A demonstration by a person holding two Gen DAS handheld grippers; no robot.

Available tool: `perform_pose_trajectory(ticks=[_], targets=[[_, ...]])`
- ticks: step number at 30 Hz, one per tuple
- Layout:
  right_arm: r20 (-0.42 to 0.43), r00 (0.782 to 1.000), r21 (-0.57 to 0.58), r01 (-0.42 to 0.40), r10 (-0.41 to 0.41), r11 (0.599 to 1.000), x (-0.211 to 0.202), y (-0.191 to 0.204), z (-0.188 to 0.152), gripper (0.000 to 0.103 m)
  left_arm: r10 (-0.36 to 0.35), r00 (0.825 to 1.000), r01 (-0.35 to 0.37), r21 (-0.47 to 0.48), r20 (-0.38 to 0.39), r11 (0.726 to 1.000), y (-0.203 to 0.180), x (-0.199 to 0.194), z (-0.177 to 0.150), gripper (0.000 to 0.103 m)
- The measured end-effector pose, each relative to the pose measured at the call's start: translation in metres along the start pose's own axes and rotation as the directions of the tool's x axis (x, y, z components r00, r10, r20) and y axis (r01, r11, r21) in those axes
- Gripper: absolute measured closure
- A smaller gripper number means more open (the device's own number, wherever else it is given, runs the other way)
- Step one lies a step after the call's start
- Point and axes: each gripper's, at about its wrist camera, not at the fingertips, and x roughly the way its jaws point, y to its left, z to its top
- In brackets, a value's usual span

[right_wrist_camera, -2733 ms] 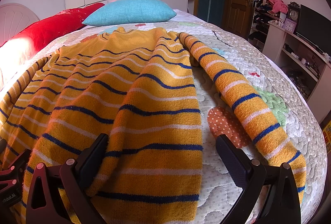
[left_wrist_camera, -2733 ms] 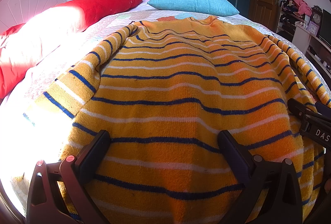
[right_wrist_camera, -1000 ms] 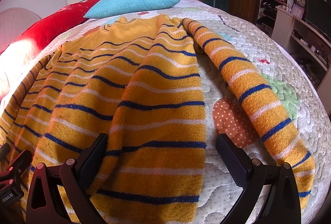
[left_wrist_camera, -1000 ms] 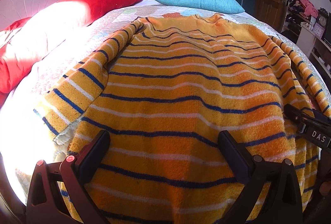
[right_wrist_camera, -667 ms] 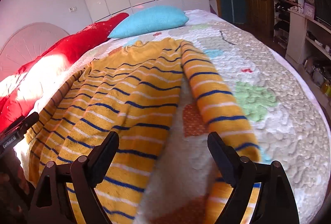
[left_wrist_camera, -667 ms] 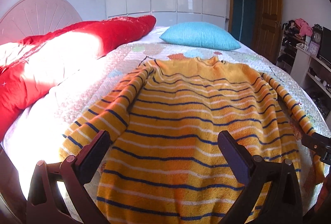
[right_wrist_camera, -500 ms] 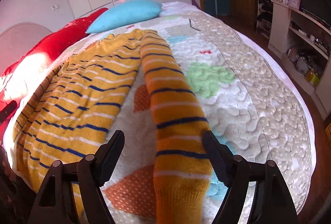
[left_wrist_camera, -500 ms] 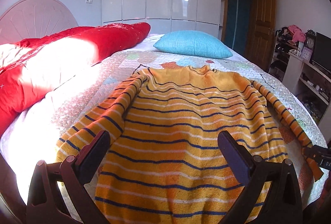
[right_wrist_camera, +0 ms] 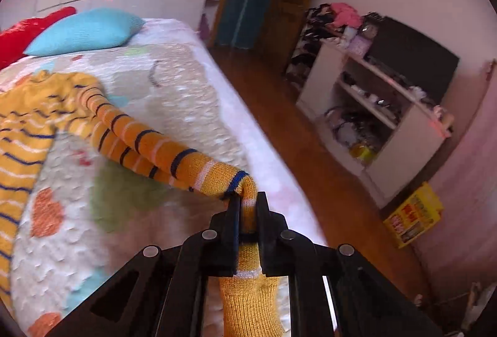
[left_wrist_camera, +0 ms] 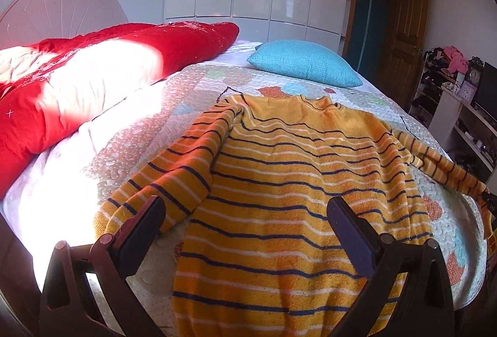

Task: Fold small clothes
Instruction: 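Grasp the sweater sleeve nearest the left gripper with the left gripper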

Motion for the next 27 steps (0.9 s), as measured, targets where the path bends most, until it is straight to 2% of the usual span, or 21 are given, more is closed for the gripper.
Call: perform_pose_trajectory(ticks=[1,3,4,5,7,11,14,19,21,23,24,25,26,27], targets=[[-0.034,0.999,0.030,0.030,-0.029,0.999,0.010,-0.009,0.004,0.090,0.010,1.000,-0.010,-0.002,0.005,1.000,0.005,0.000,0.001,0.000],[-0.088,0.995,0.121,-0.035,0.046,0.992,0.017,-0.026,0.008,0.090,0.030,0.999,-0.030,-0.006,0.013,1.000,0.017,-0.001,0.005,0.000],[-0.082,0.990,0.166,-0.099,0.113,0.981,0.014,-0.031,0.007,0.082,0.041,0.999,-0.041,-0.012,0.018,0.999,0.025,-0.001,0.006,0.000],[-0.070,0.984,0.193,-0.150,0.166,0.970,0.008,-0.033,0.005,0.064,0.053,0.998,-0.053,-0.020,0.022,0.998,0.034,-0.001,0.007,0.000],[-0.052,0.973,0.213,-0.210,0.226,0.954,-0.005,-0.028,-0.001,0.044,0.084,0.996,-0.083,-0.040,0.014,0.996,0.056,0.003,0.008,0.000],[-0.020,0.943,0.242,-0.319,0.333,0.916,-0.027,-0.010,-0.012,0.043,0.160,0.987,-0.162,-0.073,-0.031,0.984,0.105,0.018,0.008,0.000],[-0.011,0.917,0.261,-0.383,0.400,0.886,-0.033,0.008,-0.017,0.043,0.174,0.981,-0.182,-0.098,-0.084,0.978,0.138,0.035,0.008,0.000],[-0.015,0.898,0.206,-0.428,0.441,0.880,-0.044,0.045,-0.022,0.039,0.052,0.985,-0.070,-0.103,-0.165,0.992,0.157,0.059,0.002,0.000],[-0.029,0.891,0.185,-0.441,0.453,0.878,-0.045,0.059,-0.024,0.039,0.046,0.975,-0.071,-0.107,-0.219,0.992,0.159,0.076,-0.002,0.000],[-0.045,0.886,0.170,-0.449,0.462,0.877,-0.046,0.071,-0.027,0.039,-0.026,0.961,-0.012,-0.135,-0.275,0.991,0.159,0.091,-0.006,0.004],[-0.049,0.885,0.164,-0.450,0.463,0.878,-0.046,0.076,-0.028,0.039,-0.061,0.956,0.018,-0.148,-0.288,0.989,0.157,0.095,-0.008,0.024],[-0.053,0.886,0.158,-0.448,0.461,0.880,-0.046,0.081,-0.029,0.039,-0.083,0.950,0.037,-0.153,-0.302,0.987,0.154,0.097,-0.008,0.055],[-0.056,0.887,0.153,-0.447,0.459,0.881,-0.048,0.084,-0.031,0.039,-0.079,0.947,0.031,-0.156,-0.312,0.987,0.154,0.099,-0.007,0.065],[-0.058,0.887,0.150,-0.447,0.459,0.882,-0.049,0.087,-0.031,0.039,-0.131,0.940,0.073,-0.190,-0.315,0.979,0.158,0.100,-0.005,0.089]])
